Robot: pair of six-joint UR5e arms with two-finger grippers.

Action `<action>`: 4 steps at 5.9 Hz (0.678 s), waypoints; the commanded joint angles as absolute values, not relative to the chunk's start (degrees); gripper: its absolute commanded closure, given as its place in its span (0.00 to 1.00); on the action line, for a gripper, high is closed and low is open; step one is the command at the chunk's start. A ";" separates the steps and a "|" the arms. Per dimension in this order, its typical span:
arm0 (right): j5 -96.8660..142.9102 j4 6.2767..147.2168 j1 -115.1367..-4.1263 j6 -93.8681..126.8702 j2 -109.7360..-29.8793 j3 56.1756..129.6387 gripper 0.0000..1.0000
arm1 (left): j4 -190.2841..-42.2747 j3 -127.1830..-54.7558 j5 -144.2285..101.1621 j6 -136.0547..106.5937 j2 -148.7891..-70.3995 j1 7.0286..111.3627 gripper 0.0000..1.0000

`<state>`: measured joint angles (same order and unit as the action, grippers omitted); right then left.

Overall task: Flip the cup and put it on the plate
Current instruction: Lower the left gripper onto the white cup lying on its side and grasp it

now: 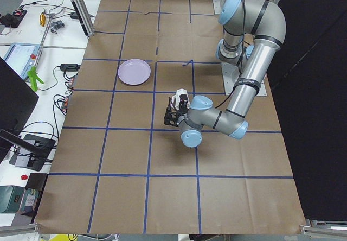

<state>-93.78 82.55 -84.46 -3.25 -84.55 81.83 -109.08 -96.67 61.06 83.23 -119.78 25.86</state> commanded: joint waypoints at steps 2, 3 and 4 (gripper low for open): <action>-93.78 82.53 -84.46 -3.25 -84.55 81.83 0.00 | -116.25 -97.29 58.38 87.63 -125.15 25.66 0.01; -93.78 82.53 -84.46 -3.25 -84.55 81.83 0.00 | -117.67 -97.47 57.75 87.63 -125.16 25.66 0.01; -93.78 82.53 -84.46 -3.25 -84.55 81.83 0.00 | -117.77 -97.47 57.74 87.63 -125.24 25.66 0.19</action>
<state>-93.78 82.53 -84.46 -3.25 -84.55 81.83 -117.16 -97.42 57.99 87.58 -125.12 25.67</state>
